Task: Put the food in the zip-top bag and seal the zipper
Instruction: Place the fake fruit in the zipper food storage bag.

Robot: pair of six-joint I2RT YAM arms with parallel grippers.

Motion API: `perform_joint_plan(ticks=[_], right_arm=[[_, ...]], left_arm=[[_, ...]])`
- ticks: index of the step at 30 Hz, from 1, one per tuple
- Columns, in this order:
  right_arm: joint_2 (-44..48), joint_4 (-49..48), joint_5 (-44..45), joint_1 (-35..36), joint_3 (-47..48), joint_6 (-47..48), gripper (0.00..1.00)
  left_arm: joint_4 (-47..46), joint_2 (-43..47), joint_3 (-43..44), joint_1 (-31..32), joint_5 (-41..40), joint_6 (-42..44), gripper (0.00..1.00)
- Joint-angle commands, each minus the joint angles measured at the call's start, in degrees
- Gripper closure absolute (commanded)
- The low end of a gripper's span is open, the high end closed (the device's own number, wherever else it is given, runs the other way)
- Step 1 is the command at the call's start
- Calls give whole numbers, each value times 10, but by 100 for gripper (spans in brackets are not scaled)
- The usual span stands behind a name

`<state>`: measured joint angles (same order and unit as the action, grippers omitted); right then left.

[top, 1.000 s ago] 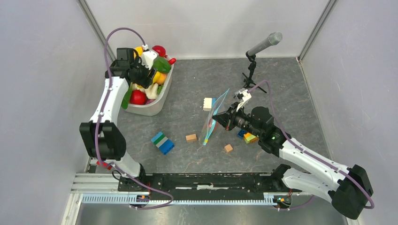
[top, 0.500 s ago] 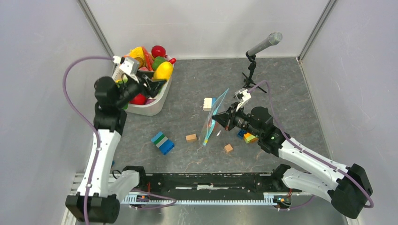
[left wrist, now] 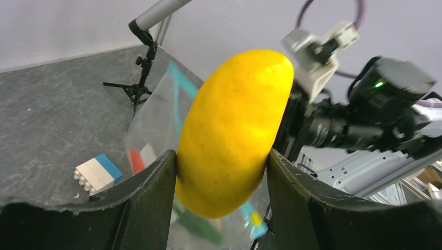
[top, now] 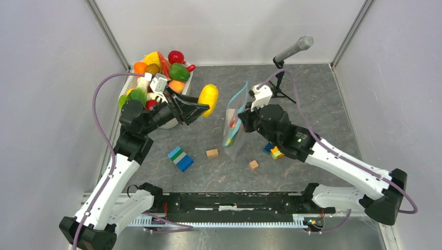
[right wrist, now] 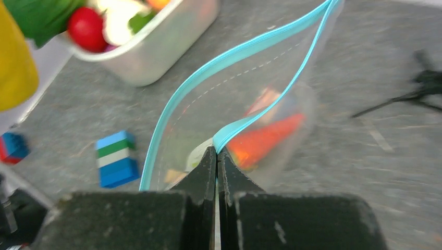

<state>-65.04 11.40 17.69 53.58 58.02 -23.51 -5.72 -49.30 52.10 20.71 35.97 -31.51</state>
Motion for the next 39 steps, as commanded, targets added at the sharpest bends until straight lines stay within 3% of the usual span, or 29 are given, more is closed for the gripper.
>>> perform_joint_plan(ticks=[1, 7, 13, 19, 29, 39], right_arm=[[24, 176, 162, -3, 90, 94, 100], [8, 282, 174, -3, 154, 136, 100], [-70, 182, 59, -4, 97, 143, 100], [-148, 101, 18, -3, 43, 102, 100], [-34, -62, -3, -4, -90, 18, 100], [-6, -102, -42, -4, -133, 1, 100]], left_arm=[[11, 13, -7, 2, -33, -18, 72], [4, 10, -13, 4, -27, -25, 71], [-4, 18, -36, 10, -29, -37, 71], [54, 34, -79, 11, -49, -44, 71], [70, 8, -142, 24, -67, -90, 74], [97, -116, -81, 125, -69, -68, 76]])
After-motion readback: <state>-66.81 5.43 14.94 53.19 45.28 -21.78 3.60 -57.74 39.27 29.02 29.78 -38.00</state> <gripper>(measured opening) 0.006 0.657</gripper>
